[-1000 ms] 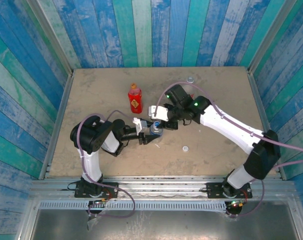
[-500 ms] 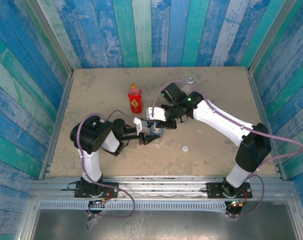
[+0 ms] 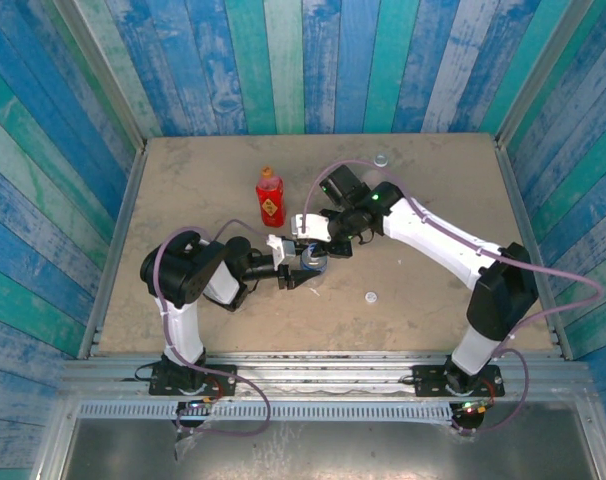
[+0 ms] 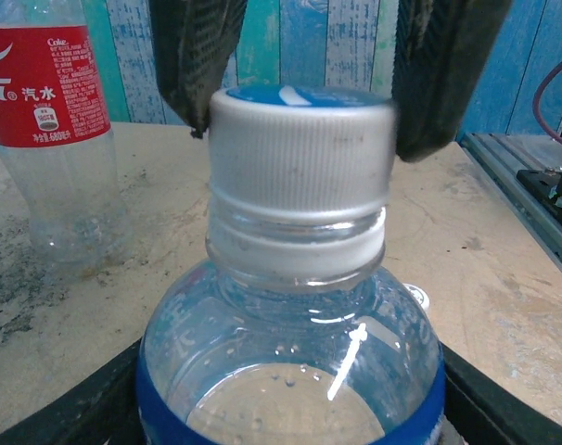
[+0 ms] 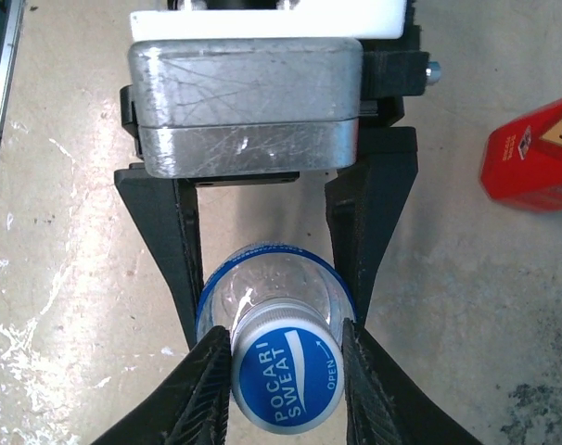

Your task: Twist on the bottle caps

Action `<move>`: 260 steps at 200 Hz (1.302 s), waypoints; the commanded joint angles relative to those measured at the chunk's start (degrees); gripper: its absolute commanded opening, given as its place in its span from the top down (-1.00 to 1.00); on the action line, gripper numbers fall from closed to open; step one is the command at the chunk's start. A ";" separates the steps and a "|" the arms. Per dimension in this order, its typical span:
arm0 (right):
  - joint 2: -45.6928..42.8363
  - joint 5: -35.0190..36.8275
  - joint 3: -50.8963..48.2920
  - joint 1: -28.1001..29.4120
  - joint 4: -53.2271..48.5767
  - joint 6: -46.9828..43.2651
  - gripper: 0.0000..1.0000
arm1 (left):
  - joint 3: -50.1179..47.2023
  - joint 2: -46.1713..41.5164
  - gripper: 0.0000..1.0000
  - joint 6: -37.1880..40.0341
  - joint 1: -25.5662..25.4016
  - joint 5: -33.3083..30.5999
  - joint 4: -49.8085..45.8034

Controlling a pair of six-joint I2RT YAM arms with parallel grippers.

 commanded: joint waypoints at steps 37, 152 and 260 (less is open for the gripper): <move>1.83 0.23 1.91 -0.26 -3.82 1.86 0.47 | -0.33 -0.20 -0.32 1.02 -0.14 0.58 -3.49; 1.15 25.97 -3.50 8.83 -0.43 64.04 0.78 | 0.13 0.33 -0.26 -7.19 -6.08 -30.12 7.52; -14.55 14.20 -4.44 3.66 4.53 38.98 -0.19 | -4.07 -18.17 -0.27 16.04 -6.91 -28.75 -17.82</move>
